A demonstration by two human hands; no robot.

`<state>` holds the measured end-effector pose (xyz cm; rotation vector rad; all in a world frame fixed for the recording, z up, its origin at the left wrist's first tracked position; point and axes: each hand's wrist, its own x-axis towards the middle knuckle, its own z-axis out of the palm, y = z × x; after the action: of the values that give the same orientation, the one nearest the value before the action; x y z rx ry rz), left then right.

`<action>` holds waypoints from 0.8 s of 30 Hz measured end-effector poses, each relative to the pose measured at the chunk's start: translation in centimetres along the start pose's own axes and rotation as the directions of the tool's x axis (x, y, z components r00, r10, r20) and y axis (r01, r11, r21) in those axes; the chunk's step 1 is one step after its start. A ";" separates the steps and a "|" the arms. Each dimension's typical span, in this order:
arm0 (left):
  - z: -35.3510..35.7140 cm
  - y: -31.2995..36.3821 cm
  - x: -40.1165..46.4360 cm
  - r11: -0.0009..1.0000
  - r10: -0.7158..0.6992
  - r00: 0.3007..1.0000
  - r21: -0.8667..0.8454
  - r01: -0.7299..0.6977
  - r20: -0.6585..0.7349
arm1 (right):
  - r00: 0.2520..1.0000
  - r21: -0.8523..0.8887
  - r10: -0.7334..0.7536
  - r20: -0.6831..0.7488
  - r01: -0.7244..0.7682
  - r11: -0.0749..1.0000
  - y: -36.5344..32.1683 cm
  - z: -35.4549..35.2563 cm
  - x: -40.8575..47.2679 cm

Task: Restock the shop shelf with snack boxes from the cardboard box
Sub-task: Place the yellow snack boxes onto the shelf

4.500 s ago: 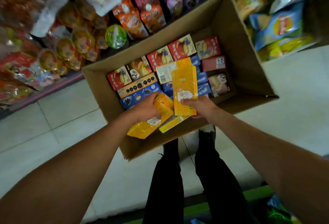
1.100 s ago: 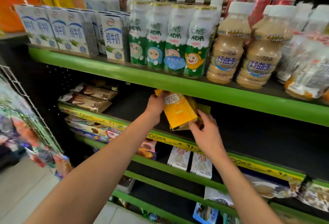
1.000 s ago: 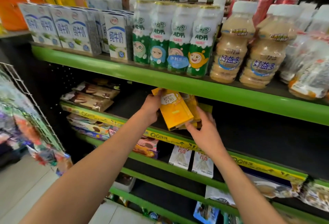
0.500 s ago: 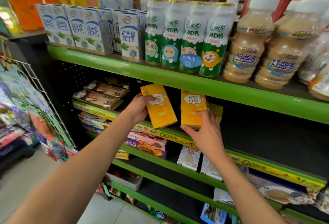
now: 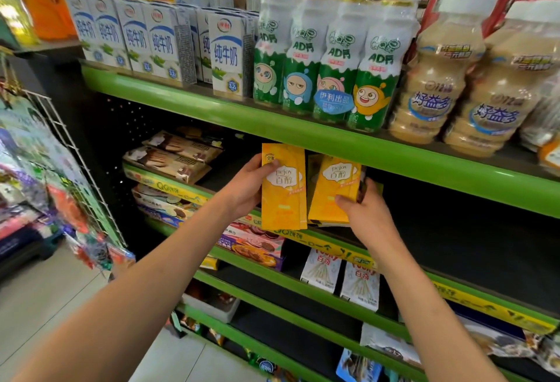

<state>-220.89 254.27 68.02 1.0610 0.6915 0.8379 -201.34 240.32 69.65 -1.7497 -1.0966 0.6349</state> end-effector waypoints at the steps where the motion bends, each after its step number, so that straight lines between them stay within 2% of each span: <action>1: 0.1 -0.1 -0.1 1.000 -0.002 1.000 0.001 0.002 -0.011 | 1.000 0.041 0.010 0.026 -0.011 0.999 -0.1 -0.1 -0.3; 4: 0.0 0.0 -0.7 0.999 -0.009 0.998 -0.046 0.006 -0.064 | 0.995 0.167 0.029 0.099 -0.045 0.985 0.1 0.6 -1.6; 8: -0.9 0.6 -1.9 0.993 0.060 0.991 -0.096 -0.072 -0.118 | 0.990 0.305 0.043 0.137 -0.083 0.949 0.6 2.2 -3.1; 12: -2.2 0.7 -3.6 0.994 0.081 0.987 -0.066 -0.091 -0.142 | 0.984 0.460 0.048 0.173 -0.124 0.879 1.0 3.6 -3.5; 24: -4.7 0.0 -6.5 0.992 0.114 0.977 -0.023 -0.120 -0.179 | 0.961 0.531 0.070 0.268 -0.208 0.821 1.3 6.6 -4.0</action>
<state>-228.05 250.87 66.99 1.0117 0.7672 1.0524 -207.91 239.53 65.45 -1.2658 -0.8240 1.1564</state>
